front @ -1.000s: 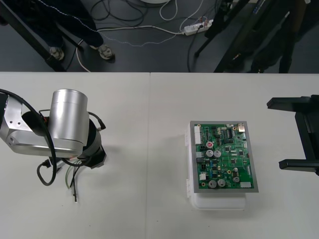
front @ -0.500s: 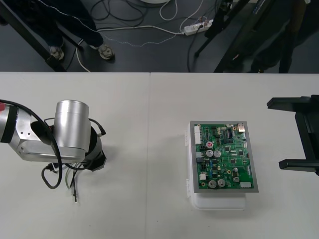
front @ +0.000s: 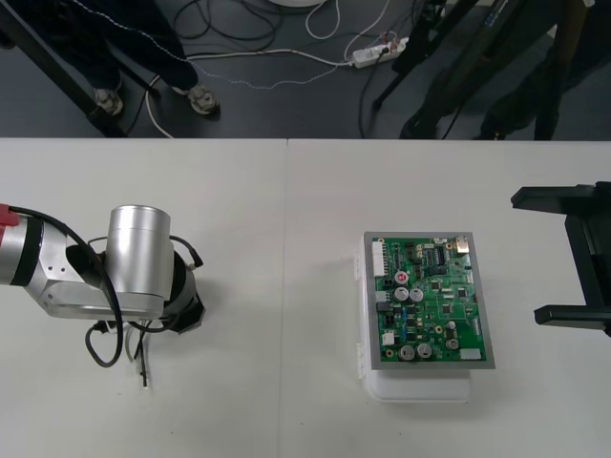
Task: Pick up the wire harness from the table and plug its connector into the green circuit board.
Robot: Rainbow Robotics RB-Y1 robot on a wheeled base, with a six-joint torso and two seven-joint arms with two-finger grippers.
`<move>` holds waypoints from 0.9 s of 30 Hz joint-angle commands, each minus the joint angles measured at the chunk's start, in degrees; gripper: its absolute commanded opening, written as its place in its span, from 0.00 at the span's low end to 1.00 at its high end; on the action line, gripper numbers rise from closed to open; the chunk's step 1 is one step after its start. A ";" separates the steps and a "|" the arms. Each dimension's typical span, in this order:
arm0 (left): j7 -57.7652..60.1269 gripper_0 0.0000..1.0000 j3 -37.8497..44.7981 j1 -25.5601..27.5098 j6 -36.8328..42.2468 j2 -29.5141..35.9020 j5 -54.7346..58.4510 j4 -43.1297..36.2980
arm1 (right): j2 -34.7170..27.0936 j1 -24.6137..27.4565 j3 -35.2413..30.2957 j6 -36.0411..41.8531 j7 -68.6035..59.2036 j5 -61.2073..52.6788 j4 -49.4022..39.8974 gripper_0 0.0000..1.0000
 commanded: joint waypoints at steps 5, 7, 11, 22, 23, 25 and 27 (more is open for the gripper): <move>-6.84 0.99 -0.13 1.61 3.66 -2.20 -0.91 3.06 | 0.57 -0.31 0.66 -0.37 -0.30 -0.92 -1.11 1.00; -6.84 0.99 -0.13 1.78 4.10 -2.20 -0.91 3.41 | 0.57 -0.31 0.66 -0.37 -0.30 -0.92 -1.11 1.00; -6.75 0.99 -0.13 2.05 4.19 -2.20 -0.82 3.50 | 0.57 -0.31 0.66 -0.37 -0.30 -0.92 -1.11 1.00; -6.66 0.70 -0.13 2.75 5.07 -2.11 -0.82 3.94 | 0.57 -0.31 0.66 -0.37 -0.30 -0.92 -1.11 1.00; -6.75 0.57 -0.13 2.75 5.07 -2.20 -0.82 3.94 | 0.57 -0.31 0.66 -0.37 -0.30 -0.92 -1.11 1.00; -6.66 0.02 -0.13 2.84 5.07 -2.20 -0.82 4.03 | 0.57 -0.31 0.66 -0.37 -0.30 -0.92 -1.11 1.00; -6.58 0.00 -0.13 2.84 5.07 -2.11 -0.82 4.03 | 0.57 -0.31 0.66 -0.37 -0.30 -0.92 -1.11 1.00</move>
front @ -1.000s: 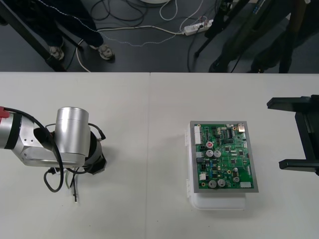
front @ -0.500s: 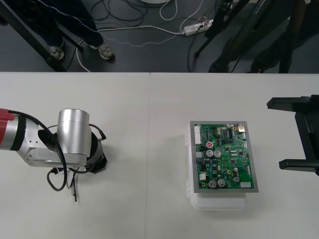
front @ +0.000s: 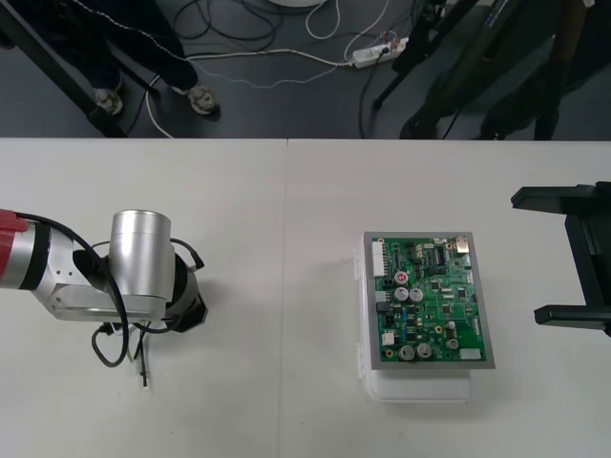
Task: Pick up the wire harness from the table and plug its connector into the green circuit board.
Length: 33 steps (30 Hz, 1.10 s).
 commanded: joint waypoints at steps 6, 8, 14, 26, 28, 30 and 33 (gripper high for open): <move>-6.47 0.00 -0.13 1.37 2.62 -0.21 -0.41 0.70 | 0.57 -0.31 0.66 -0.37 -0.30 -0.92 -1.11 1.00; -6.47 0.00 -0.04 1.37 2.71 -0.03 -0.32 0.61 | 0.57 -0.31 0.66 -0.37 -0.30 -0.92 -1.11 1.00; -6.38 0.00 1.45 1.29 2.89 1.37 0.47 -0.09 | 0.57 -0.31 0.66 -0.37 -0.30 -0.92 -1.11 1.00; -6.38 0.00 9.45 1.29 0.60 6.82 6.27 -5.89 | 0.57 -0.31 0.66 -0.37 -0.30 -0.92 -1.11 1.00; -6.56 0.00 12.35 1.29 -2.47 7.79 8.47 -7.48 | 0.57 -0.31 0.66 -0.37 -0.30 -0.92 -1.11 1.00; -6.56 0.00 14.55 1.29 -4.50 8.67 10.23 -8.71 | 0.57 -0.31 0.66 -0.37 -0.30 -0.92 -1.11 1.00; -6.38 0.00 18.68 1.29 -7.66 10.60 13.04 -11.52 | 0.57 -0.31 0.66 -0.37 -0.30 -0.92 -1.11 1.00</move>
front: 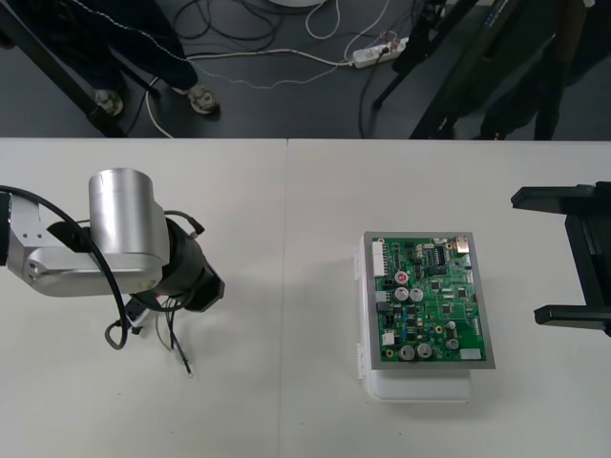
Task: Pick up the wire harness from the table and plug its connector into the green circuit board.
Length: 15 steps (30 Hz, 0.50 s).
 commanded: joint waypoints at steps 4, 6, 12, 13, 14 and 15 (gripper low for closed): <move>-5.68 0.00 12.53 0.66 -11.18 7.14 5.65 -10.35 | 0.56 -0.31 0.66 -0.37 -0.30 -0.92 -1.11 1.00; -5.24 0.00 14.99 0.84 -12.32 8.55 7.41 -12.46 | 0.56 -0.31 0.66 -0.37 -0.30 -0.92 -1.11 1.00; -4.54 0.00 27.03 4.53 -17.07 11.98 15.06 -17.12 | 0.56 -0.31 0.66 -0.37 -0.30 -0.92 -1.11 1.00; -4.45 0.00 28.35 5.14 -17.59 12.06 15.59 -17.38 | 0.56 -0.31 0.66 -0.37 -0.30 -0.92 -1.11 1.00; -4.18 0.00 33.28 7.87 -19.62 12.33 17.08 -18.17 | 0.56 -0.31 0.66 -0.37 -0.30 -0.92 -1.11 1.00; -4.10 0.00 35.12 8.83 -20.23 12.33 17.52 -18.35 | 0.56 -0.31 0.66 -0.37 -0.30 -0.92 -1.11 1.00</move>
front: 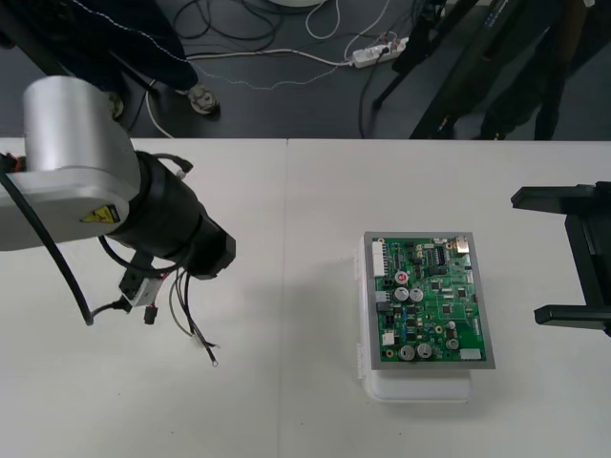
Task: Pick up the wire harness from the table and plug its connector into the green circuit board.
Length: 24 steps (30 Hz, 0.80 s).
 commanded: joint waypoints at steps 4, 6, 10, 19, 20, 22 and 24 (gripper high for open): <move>-3.22 0.00 24.51 13.43 -12.79 2.21 6.68 -3.78 | 0.55 -0.30 0.66 -0.37 -0.30 -0.91 -1.12 1.00; -2.87 0.00 28.90 16.07 -14.28 1.42 7.03 -4.22 | 0.55 -0.30 0.66 -0.37 -0.30 -0.91 -1.12 1.00; -1.11 0.00 39.97 22.66 -17.89 -0.34 8.17 -6.07 | 0.55 -0.30 0.66 -0.37 -0.30 -0.91 -1.12 1.00; 11.37 0.00 62.03 34.00 -28.61 -7.64 10.54 -12.66 | 0.55 -0.30 0.66 -0.37 -0.30 -0.91 -1.12 1.00; 13.13 0.00 64.14 35.05 -30.02 -8.60 10.90 -13.36 | 0.55 -0.30 0.66 -0.37 -0.30 -0.91 -1.12 1.00; 15.68 0.00 67.31 36.37 -30.54 -10.27 11.51 -13.98 | 0.55 -0.30 0.66 -0.37 -0.30 -0.91 -1.12 1.00; 17.70 0.00 70.12 37.34 -30.54 -11.86 12.04 -14.15 | 0.55 -0.30 0.66 -0.37 -0.30 -0.91 -1.12 1.00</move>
